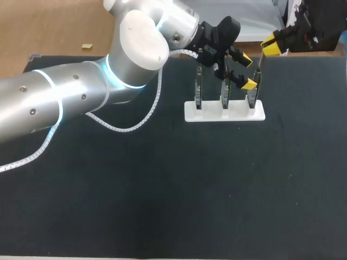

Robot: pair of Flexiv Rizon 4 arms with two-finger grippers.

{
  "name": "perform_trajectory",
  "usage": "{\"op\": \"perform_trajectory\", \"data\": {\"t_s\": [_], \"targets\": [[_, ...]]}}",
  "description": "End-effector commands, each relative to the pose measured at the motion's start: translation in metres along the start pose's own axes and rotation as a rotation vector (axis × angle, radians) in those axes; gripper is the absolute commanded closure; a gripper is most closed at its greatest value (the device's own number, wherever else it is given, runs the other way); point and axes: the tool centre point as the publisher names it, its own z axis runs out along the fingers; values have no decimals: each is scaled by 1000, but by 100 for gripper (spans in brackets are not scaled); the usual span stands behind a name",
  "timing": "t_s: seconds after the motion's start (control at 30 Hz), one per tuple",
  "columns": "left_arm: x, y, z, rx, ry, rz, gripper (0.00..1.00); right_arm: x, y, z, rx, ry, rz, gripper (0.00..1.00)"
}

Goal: Pick up the optical module with the left hand, and insert it into the network port with the right hand.

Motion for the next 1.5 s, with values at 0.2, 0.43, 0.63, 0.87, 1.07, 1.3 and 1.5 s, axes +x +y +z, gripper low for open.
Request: {"op": "perform_trajectory", "data": {"t_s": [0.2,0.43,0.63,0.87,1.07,1.3,1.5], "targets": [[0,-2,0,-5,2,-2,0,4,-3,7,-13,3,6,100],[0,-2,0,-5,2,-2,0,9,-7,8,-18,18,12,100],[0,-2,0,-5,2,-2,0,11,-8,7,-23,27,17,100],[0,-2,0,-5,2,-2,0,12,-9,10,-30,31,19,100],[0,-2,0,-5,2,-2,0,14,-7,12,-29,40,17,100],[0,-2,0,-5,2,-2,0,16,-7,12,-25,42,24,100],[0,-2,0,-5,2,-2,0,15,-5,13,-27,39,26,100]]}}
